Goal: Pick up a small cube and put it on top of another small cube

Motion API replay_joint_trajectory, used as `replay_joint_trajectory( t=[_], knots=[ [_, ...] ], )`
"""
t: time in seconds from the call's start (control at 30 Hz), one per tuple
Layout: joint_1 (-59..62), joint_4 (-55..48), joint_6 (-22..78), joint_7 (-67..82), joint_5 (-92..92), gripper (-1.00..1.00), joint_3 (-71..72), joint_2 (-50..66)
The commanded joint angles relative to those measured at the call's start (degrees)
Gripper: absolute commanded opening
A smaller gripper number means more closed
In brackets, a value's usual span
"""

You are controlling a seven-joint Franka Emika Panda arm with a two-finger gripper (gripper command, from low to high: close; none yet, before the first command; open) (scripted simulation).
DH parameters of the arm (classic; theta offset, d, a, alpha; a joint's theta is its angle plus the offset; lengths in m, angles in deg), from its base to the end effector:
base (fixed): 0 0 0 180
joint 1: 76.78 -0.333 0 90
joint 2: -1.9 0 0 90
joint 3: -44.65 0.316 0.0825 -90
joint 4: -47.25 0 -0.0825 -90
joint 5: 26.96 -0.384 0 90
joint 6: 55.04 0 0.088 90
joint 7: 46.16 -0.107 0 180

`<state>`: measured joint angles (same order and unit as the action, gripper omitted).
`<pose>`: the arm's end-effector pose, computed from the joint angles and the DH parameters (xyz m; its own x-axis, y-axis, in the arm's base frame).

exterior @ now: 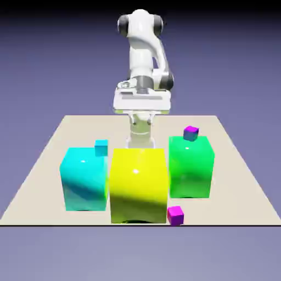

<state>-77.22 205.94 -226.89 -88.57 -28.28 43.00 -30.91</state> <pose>0.3956 -0.0104 0.4738 0.4924 -0.7073 0.5072 -0.4905 -0.7069 -0.5097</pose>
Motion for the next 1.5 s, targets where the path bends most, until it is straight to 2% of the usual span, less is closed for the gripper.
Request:
replay_joint_trajectory(
  t=[0.0, 0.2, 0.77, 1.07, 1.33, 1.37, 1.47],
  knots=[
    [2.1, -1.6, 1.8, -2.1, -1.0, 0.00, -0.6, 1.0],
    [14.5, -10.2, 11.1, -15.1, -5.9, 0.00, -2.9, 7.0],
    [49.8, -10.2, 15.4, -55.2, -6.3, 0.00, 8.5, 27.0],
    [68.5, -5.4, 13.3, -77.1, -3.7, 0.00, 18.1, 38.2],
    [63.6, -6.7, 1.2, -82.3, 2.6, 0.00, 12.3, 52.5],
    [63.6, -6.7, 1.2, -82.3, 2.6, -1.00, 12.3, 52.5],
    [65.3, -6.0, 4.6, -81.1, 0.9, -1.00, 14.4, 48.4]
  ],
)
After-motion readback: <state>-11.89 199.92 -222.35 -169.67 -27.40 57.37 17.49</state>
